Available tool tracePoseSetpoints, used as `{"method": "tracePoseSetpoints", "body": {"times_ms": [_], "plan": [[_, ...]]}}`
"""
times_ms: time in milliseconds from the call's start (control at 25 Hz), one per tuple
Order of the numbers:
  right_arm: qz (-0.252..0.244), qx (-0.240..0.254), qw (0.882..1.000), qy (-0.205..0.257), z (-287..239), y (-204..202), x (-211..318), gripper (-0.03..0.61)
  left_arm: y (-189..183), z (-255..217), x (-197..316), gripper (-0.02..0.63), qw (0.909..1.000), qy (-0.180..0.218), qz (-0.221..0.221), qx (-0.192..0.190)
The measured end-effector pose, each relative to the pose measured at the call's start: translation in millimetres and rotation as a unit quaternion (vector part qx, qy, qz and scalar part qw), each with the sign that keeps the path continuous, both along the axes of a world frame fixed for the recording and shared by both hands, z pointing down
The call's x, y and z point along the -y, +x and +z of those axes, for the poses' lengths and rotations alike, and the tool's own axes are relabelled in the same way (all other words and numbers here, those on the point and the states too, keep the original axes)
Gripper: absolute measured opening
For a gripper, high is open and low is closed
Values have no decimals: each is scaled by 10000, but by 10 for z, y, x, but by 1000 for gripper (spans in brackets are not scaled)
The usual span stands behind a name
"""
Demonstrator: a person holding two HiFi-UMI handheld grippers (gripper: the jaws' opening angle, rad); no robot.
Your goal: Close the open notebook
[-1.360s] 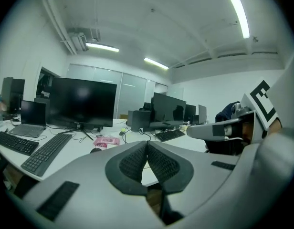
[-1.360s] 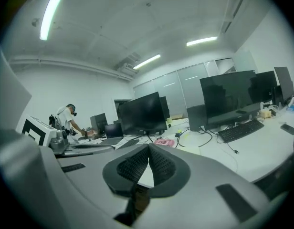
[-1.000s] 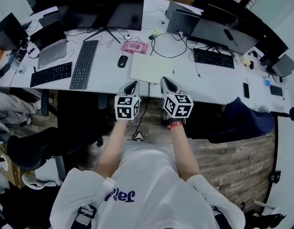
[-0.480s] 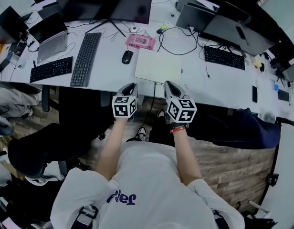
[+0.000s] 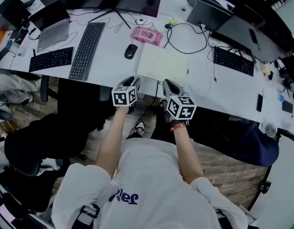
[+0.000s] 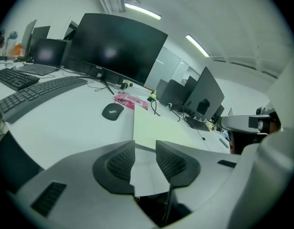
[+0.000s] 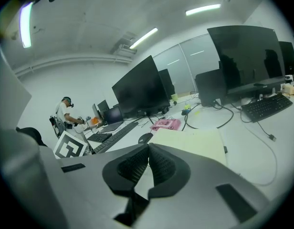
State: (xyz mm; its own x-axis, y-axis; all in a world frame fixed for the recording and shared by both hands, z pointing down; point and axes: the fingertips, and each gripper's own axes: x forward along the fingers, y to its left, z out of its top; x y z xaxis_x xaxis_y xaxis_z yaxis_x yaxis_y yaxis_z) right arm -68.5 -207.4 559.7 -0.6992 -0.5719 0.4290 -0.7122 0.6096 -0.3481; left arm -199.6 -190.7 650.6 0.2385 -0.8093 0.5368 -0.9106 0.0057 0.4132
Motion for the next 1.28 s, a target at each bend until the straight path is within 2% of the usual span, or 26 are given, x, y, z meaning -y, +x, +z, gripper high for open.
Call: {"method": "tracePoseSetpoints", "body": {"times_ms": [160,600,800,960,1280], "plan": [[-68,27,10000,-62,54,2,103,15,-5,151,136,169,9997,-186,-99,-145],[-40,32,9999,-159,155,138,367,15,-35,367,377,172,9973,-658,-277,-164],[125,46,9998,-164,143,215,448,14,12,378,413,168,9971,-712,-196,-204],[298,110,9993,-193,158,285,499,14,20,385,419,136,9968,-731,-219,-236],[439,304,9984,-180,90,322,549,15,42,267,415,118,9977,-618,-232,-163]]}}
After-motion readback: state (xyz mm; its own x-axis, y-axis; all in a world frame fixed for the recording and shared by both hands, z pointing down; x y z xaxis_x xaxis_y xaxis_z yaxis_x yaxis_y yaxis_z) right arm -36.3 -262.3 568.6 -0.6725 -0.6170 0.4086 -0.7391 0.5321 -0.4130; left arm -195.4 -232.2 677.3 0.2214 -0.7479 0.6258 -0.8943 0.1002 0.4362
